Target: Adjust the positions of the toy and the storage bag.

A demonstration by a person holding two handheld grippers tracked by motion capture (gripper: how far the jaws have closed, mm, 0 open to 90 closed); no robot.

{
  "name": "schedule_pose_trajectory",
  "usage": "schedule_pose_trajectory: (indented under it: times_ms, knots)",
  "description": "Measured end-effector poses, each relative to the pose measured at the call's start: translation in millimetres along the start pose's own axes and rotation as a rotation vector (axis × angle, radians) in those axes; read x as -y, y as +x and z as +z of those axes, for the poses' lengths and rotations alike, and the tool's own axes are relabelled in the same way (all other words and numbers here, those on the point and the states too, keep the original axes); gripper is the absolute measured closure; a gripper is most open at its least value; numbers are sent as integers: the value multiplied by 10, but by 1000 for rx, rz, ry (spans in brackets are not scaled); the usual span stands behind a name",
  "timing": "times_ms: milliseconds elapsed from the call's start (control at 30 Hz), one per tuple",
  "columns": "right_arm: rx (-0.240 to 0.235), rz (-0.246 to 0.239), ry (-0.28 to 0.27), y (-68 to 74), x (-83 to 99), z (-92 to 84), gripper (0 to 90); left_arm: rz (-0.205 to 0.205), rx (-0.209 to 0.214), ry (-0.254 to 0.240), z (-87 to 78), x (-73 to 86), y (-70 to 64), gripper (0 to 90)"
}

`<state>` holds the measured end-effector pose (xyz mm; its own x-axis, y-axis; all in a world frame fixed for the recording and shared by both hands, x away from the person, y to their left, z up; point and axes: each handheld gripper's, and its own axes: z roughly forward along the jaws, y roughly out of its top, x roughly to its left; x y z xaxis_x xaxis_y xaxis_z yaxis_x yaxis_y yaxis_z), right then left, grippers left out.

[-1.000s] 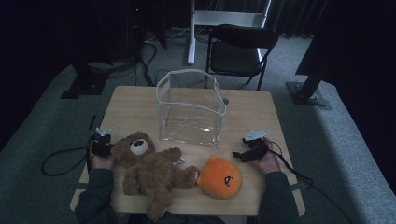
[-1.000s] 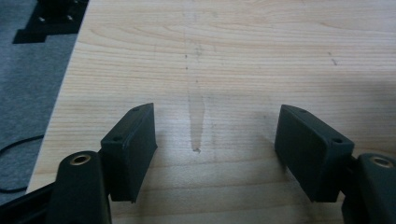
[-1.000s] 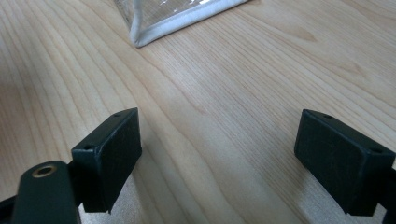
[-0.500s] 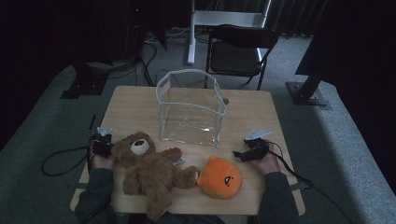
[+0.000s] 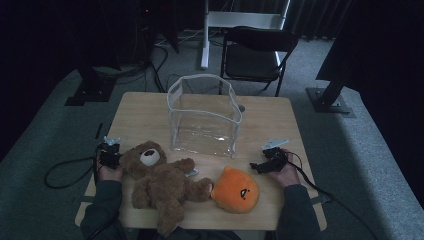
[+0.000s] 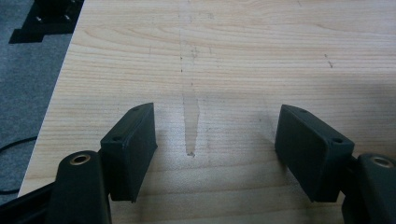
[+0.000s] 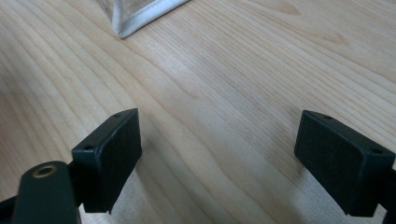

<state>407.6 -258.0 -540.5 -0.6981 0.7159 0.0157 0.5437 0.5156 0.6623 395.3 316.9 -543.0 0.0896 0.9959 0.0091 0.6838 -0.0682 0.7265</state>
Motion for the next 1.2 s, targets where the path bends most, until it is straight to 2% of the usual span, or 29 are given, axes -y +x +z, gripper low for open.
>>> schedule_pose_trajectory:
  times_ms: [233, 533, 933, 1200]
  knots:
    - [16, -11, -16, 22, -29, -83, 146, 0, 0, 0, 0, 0, 0, 298]
    - [31, -52, -36, 107, -87, -227, 149, 0, 0, 0, 0, -1, 0, 297]
    - [-9, -90, -122, 288, -241, -499, 167, -1, 0, 1, 0, -2, 0, 298]
    - [-48, -132, -159, 500, -368, -674, 191, -3, 0, -1, 1, -2, -1, 298]
